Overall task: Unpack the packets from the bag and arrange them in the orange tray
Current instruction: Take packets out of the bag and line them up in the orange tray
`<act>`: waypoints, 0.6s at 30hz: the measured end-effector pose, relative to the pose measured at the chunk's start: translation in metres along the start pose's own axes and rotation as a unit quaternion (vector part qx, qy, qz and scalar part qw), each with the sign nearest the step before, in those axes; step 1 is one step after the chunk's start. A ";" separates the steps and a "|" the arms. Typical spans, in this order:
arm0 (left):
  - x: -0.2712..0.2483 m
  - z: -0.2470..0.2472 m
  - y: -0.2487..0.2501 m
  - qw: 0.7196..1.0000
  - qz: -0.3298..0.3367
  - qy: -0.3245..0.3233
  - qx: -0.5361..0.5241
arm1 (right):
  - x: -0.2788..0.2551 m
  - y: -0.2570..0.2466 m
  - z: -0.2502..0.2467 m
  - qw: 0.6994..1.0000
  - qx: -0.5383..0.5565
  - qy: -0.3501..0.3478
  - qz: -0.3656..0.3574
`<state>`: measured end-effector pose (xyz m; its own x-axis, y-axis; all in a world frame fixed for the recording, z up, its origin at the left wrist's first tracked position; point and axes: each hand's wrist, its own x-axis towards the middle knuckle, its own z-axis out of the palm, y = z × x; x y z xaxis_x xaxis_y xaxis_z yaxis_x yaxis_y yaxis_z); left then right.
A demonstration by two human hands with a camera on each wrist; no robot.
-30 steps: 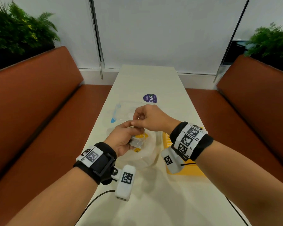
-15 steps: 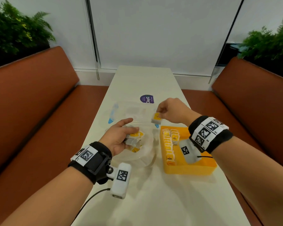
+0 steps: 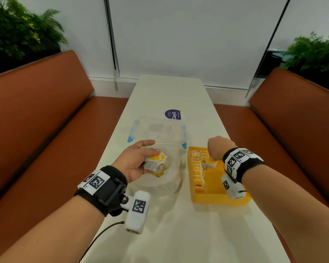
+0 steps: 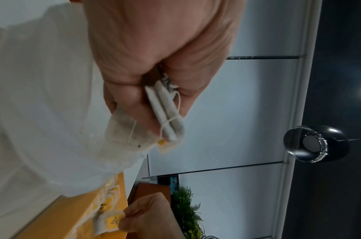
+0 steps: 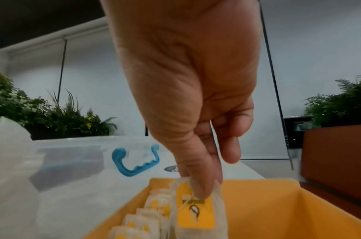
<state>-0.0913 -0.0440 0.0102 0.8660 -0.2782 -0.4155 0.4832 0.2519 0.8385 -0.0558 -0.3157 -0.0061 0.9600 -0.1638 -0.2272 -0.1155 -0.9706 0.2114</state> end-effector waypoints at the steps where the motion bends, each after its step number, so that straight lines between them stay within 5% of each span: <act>1: 0.000 0.000 0.000 1.000 -0.002 0.001 0.000 | 0.002 -0.001 0.004 1.000 -0.003 -0.004 0.001; 18: 0.003 0.002 -0.002 1.000 -0.018 0.011 -0.008 | 0.018 -0.006 0.032 1.000 0.012 0.002 -0.007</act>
<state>-0.0904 -0.0469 0.0080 0.8500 -0.2675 -0.4538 0.5168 0.2573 0.8165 -0.0459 -0.3184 -0.0423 0.9624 -0.1491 -0.2272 -0.1076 -0.9768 0.1849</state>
